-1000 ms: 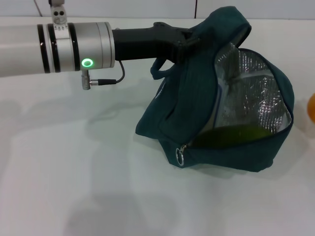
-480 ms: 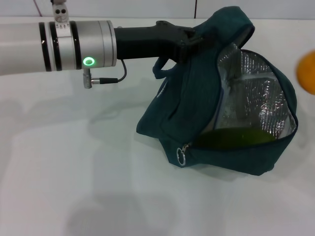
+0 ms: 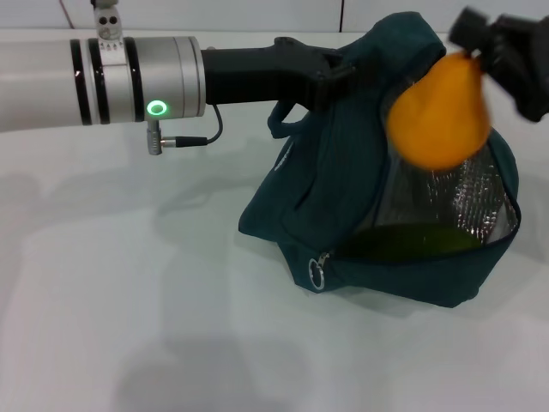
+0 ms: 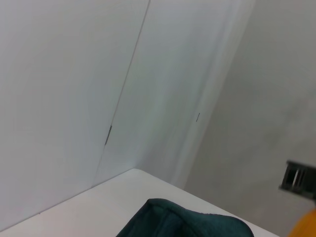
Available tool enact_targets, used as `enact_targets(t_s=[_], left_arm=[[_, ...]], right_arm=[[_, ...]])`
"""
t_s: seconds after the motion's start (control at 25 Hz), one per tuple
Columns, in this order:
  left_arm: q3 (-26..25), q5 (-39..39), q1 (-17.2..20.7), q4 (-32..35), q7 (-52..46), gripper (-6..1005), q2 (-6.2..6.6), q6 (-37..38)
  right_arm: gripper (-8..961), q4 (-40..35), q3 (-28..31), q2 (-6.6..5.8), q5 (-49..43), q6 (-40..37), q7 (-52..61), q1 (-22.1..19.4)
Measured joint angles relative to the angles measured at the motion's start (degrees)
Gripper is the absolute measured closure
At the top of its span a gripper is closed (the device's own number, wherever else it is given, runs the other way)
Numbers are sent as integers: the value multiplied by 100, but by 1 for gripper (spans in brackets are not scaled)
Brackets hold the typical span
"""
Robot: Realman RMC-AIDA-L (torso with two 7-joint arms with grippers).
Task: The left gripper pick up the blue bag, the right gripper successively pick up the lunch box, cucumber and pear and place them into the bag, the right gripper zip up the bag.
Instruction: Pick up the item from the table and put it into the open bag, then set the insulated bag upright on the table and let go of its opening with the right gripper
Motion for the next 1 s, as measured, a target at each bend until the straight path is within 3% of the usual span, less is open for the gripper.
enact_targets(t_s=[0.32,0.52,0.72,0.96,1.0], left_arm=[[-1,-3,-33,-5,0,890,-3,0],[-1,-1,-45,-10,0,889,-3,-18],[-1,6,-51,-20,7,888,-2,-35],[-1,11,-15,-30,17,887,-1,-53],[-1,27,-8,-30,18,887,1,-56]], right_arm=[[904,-14,-826,-3,1,626,24,10],[902,-212,-924,-11,4,586,30,-124],[731,-505,-854,-38,6,309,-193,-700],[473,-671,-801,-435,-721,-748,-668,-1402],[473,-668,-772,-503,-922,-865,-678,-1461]])
